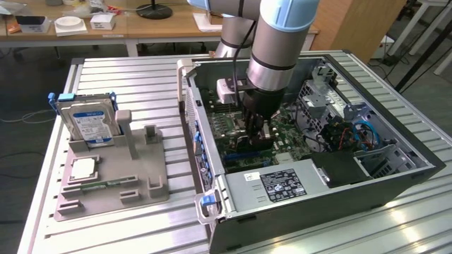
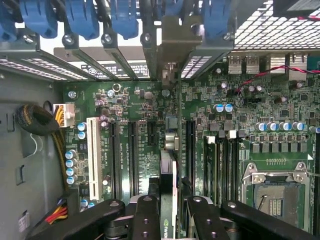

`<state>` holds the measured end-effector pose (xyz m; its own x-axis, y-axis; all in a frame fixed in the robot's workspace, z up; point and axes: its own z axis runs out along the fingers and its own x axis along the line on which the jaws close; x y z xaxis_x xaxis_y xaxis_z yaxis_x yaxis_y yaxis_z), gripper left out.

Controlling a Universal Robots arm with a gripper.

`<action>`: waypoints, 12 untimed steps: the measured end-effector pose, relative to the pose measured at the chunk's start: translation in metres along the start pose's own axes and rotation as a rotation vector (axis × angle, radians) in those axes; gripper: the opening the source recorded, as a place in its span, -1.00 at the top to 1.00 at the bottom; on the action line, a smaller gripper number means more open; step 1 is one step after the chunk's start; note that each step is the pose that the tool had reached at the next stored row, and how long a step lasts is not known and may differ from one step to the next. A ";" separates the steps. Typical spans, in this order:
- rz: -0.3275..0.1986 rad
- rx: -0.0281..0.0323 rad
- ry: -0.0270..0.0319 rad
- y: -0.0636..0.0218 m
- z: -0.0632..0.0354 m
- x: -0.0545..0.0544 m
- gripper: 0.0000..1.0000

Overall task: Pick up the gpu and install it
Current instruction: 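Insert the gpu into the slot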

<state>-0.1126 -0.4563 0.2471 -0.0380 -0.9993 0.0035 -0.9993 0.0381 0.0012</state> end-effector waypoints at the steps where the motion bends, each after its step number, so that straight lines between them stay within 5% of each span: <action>1: -0.001 0.0001 -0.0001 0.0000 0.0001 -0.001 0.48; 12: -0.007 0.0014 -0.0003 0.0006 0.0029 -0.001 0.48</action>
<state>-0.1131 -0.4552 0.2442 -0.0314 -0.9995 0.0032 -0.9995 0.0314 -0.0001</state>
